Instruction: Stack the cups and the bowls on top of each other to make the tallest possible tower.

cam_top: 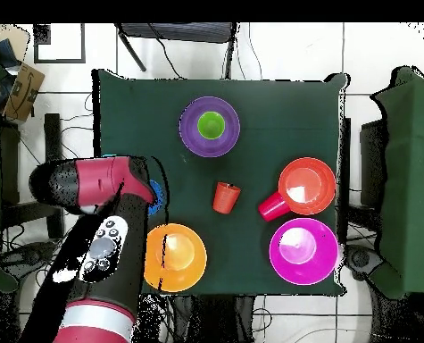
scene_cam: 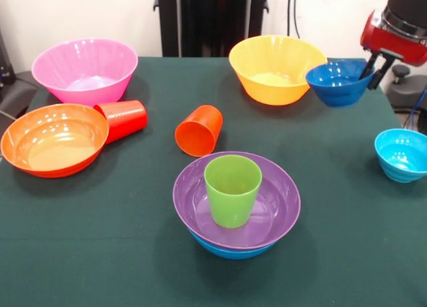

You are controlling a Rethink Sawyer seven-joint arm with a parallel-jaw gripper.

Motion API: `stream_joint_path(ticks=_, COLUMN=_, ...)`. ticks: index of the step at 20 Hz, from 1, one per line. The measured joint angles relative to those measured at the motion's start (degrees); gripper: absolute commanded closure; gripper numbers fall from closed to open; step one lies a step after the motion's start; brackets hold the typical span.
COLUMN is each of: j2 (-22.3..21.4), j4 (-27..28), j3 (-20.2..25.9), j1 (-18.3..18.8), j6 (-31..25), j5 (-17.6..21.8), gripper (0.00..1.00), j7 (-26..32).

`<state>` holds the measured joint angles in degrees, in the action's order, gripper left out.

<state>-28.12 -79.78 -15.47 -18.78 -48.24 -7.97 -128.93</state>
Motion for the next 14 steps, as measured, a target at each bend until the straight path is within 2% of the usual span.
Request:
stream_joint_path(ticks=6, j2=-1.87, j4=4.12, j3=0.54, j1=4.59, j6=-4.64, j5=0.21, gripper=1.00, j7=0.00)
stream_joint_path(ticks=14, j2=-1.15, j4=10.41, j3=2.84, j1=12.15, j6=-4.87, j5=2.22, gripper=1.00, j7=0.01)
